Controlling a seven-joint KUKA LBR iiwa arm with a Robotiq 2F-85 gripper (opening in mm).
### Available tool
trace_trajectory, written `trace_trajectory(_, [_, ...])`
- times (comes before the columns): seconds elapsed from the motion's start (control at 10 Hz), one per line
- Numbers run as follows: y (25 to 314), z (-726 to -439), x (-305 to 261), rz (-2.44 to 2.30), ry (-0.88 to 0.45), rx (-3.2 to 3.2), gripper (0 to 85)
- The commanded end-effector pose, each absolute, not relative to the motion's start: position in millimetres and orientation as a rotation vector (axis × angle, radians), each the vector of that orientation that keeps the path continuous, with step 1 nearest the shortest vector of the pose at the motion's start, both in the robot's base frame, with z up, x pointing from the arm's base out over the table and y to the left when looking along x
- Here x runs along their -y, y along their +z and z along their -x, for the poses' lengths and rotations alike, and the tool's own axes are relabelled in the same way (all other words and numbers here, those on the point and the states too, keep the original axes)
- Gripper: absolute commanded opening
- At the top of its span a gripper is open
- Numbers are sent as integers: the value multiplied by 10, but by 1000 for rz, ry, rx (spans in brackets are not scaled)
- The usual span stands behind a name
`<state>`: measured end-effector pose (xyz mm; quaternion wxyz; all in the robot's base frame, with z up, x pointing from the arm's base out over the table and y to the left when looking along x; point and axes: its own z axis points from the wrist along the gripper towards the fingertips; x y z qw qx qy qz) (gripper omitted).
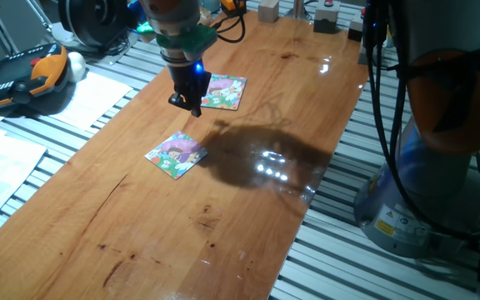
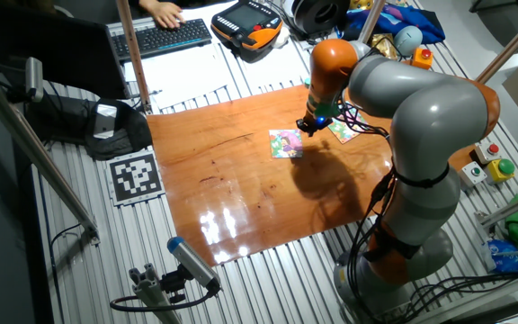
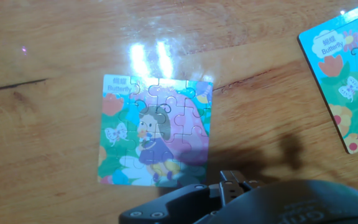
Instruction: Assemble one piece of a puzzle
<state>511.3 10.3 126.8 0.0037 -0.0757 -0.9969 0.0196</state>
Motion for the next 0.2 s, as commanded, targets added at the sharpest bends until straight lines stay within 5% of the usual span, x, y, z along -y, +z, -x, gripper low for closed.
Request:
trace_trajectory(0.0, [1268,-5115,-101,237,64,3125,0])
trace_trajectory(0.1, [1270,-5117,-90,237,68,3125,0])
